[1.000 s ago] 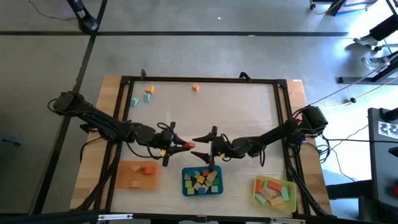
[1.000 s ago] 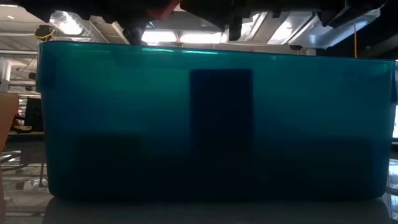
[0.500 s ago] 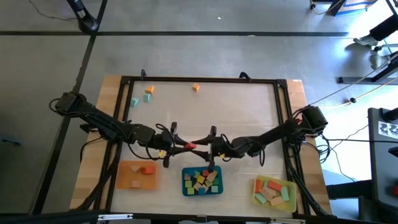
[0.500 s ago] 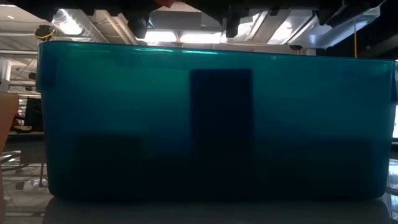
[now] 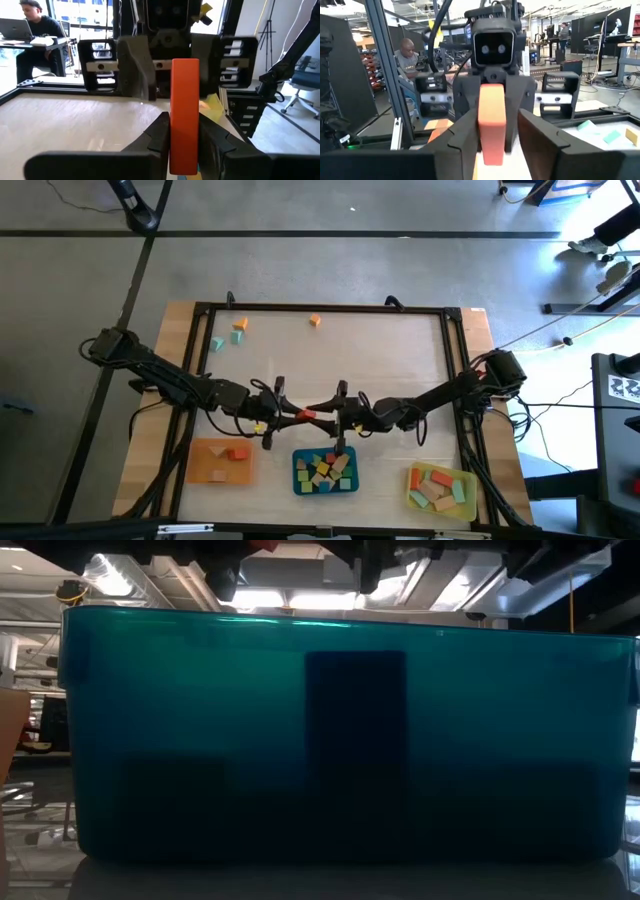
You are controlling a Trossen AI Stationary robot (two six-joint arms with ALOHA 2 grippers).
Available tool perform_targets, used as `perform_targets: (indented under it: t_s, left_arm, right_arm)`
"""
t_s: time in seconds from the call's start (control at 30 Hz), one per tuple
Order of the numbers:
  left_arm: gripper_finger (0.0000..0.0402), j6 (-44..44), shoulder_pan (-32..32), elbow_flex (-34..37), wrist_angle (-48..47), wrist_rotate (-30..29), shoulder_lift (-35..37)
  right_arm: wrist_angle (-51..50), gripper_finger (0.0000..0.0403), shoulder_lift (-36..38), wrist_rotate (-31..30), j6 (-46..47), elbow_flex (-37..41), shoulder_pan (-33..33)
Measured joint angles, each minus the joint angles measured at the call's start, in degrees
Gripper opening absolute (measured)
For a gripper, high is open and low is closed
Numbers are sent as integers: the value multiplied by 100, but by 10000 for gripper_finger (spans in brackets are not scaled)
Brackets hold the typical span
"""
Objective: Sort blocks by size
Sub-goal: Put the orange rectangular block into the yellow bin
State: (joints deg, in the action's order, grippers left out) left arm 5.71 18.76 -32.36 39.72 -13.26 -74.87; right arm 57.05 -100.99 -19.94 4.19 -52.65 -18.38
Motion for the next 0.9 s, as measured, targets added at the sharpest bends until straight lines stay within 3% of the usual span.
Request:
perform_targets:
  t_s: [0.2, 0.63, 0.9]
  left_arm:
    - [57, -12, 0, 0, 0, 0, 0]
    - [58, -1, 4, 0, -32, -13, 2]
    - [109, 183, 4, 0, -70, 1, 2]
  right_arm:
    - [-156, 141, -249, 250, -18, -399, 96]
    - [-326, 60, -364, 250, -383, -561, 110]
    - [-422, 75, -358, 315, -452, -561, 110]
